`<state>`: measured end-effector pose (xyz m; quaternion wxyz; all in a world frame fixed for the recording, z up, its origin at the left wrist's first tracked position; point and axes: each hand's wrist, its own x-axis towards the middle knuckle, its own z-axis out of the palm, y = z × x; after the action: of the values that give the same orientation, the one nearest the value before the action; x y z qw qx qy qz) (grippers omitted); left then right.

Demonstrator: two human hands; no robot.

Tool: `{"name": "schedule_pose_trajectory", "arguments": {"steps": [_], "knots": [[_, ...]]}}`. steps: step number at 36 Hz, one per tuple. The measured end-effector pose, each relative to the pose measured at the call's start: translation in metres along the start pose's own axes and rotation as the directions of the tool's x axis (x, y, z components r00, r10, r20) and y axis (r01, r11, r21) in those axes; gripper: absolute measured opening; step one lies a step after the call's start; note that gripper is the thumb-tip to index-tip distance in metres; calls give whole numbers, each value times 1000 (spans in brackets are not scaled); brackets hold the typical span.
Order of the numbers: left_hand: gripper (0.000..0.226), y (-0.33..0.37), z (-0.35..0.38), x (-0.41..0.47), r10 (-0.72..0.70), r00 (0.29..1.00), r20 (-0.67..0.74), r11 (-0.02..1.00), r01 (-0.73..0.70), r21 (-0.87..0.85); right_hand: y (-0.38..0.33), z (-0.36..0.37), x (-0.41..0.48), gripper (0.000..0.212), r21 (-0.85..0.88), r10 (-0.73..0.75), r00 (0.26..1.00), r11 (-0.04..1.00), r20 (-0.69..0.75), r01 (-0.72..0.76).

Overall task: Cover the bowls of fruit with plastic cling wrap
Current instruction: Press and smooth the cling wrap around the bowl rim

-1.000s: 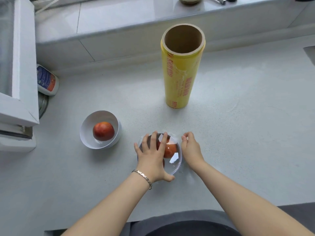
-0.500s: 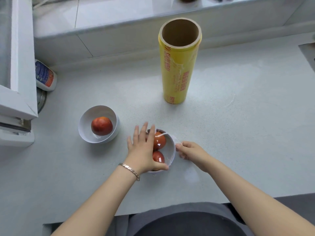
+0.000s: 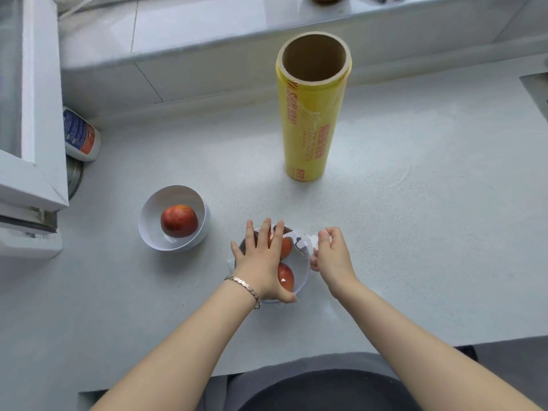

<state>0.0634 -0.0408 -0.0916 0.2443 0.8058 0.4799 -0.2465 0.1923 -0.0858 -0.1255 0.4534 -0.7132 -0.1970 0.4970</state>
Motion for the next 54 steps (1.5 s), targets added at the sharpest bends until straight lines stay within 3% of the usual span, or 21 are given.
{"name": "schedule_pose_trajectory", "arguments": {"steps": [6, 14, 19, 23, 26, 29, 35, 38, 43, 47, 54], "knots": [[138, -2, 1, 0, -6, 1000, -10, 1000, 6, -22, 5, -5, 6, 22, -128, -113, 993, 986, -16, 110], [132, 3, 1, 2, -14, 1000, -26, 998, 12, -62, 10, -20, 26, 15, -326, -89, 993, 943, -81, 58], [131, 4, 1, 2, -36, 998, -47, 996, 32, -88, 14, -12, 35, 18, -342, 18, 997, 939, -81, -44], [135, 4, 3, -1, -159, 986, -58, 974, 147, -173, 7, -18, 31, 35, -156, 161, 985, 973, -61, -169], [138, 4, 5, -6, -254, 965, -62, 946, 234, -225, 6, -23, 16, 41, -10, 331, 941, 944, 68, -331], [141, 2, 7, -11, -278, 958, -64, 931, 252, -263, 14, -22, 1, 42, -72, 436, 865, 899, 246, -433], [139, -4, 6, -9, -112, 988, -103, 993, 107, -58, 16, -7, -7, 27, -65, 266, 934, 964, 238, -258], [137, -4, 7, -5, -105, 991, -78, 991, 98, -89, 12, -3, -7, 23, -46, 193, 965, 981, 177, -188], [134, 1, 7, -2, -152, 985, -81, 981, 140, -135, 8, 2, -11, 23, 154, 120, 990, 979, 76, -131], [135, 2, 7, -2, -177, 980, -88, 974, 162, -157, 3, 9, -10, 23, 132, 58, 998, 990, 15, -59], [135, 1, 7, -2, -188, 978, -91, 971, 172, -167, 14, 7, 3, 23, -59, -3, 990, 998, -143, -6]]}}
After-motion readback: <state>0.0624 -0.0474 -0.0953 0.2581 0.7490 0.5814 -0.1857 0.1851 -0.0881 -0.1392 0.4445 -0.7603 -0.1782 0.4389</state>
